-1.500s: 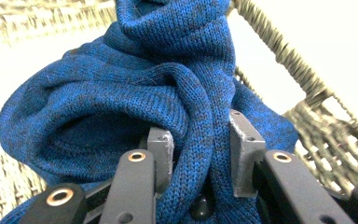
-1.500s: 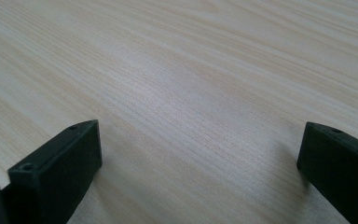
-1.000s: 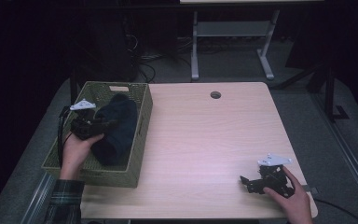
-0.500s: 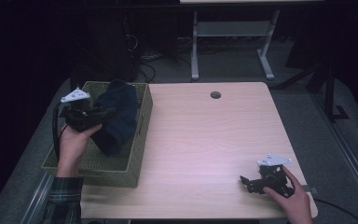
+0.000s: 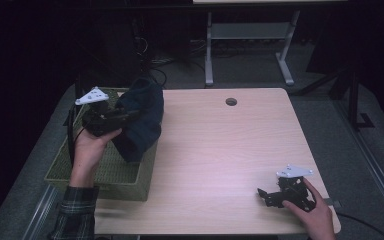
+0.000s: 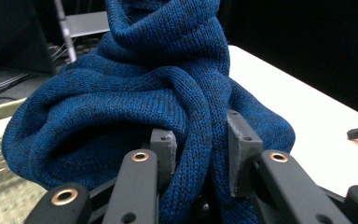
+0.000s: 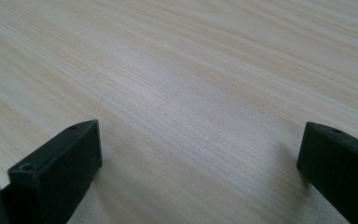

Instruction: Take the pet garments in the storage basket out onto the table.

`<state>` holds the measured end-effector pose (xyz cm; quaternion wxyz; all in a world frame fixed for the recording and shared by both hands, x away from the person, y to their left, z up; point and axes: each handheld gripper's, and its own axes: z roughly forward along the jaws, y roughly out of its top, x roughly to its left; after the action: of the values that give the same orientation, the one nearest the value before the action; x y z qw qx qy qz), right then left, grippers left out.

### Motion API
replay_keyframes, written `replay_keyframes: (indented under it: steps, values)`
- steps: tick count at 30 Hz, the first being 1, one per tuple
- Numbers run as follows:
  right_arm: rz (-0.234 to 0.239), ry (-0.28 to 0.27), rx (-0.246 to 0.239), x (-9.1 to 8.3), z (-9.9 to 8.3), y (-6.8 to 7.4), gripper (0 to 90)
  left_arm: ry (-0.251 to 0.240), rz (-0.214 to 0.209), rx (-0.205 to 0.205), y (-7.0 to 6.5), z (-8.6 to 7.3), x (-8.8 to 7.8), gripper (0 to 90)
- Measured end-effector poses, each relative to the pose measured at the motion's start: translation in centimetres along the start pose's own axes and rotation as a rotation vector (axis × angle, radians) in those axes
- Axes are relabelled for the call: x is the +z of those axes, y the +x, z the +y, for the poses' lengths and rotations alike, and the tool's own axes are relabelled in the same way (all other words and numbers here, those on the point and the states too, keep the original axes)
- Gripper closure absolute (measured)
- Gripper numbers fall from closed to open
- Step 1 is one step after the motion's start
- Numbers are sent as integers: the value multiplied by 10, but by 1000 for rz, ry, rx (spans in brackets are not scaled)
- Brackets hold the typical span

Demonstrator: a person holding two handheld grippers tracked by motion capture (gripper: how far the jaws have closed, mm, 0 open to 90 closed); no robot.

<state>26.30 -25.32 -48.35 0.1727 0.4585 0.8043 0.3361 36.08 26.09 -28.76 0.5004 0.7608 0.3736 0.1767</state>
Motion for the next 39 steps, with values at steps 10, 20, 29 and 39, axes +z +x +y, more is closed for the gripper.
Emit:
replay_keyframes:
  steps: [10,20,29,39]
  values:
    - [0,0,0,0,0,0,0,5,-45,35,-19,9,18,686]
    - [1,0,1,0,0,0,0,24,-93,65,-36,11,41,688]
    - [1,0,3,0,0,0,0,19,-139,83,-53,16,63,691]
    - [0,-1,0,0,0,0,0,2,-206,95,-71,25,85,698]
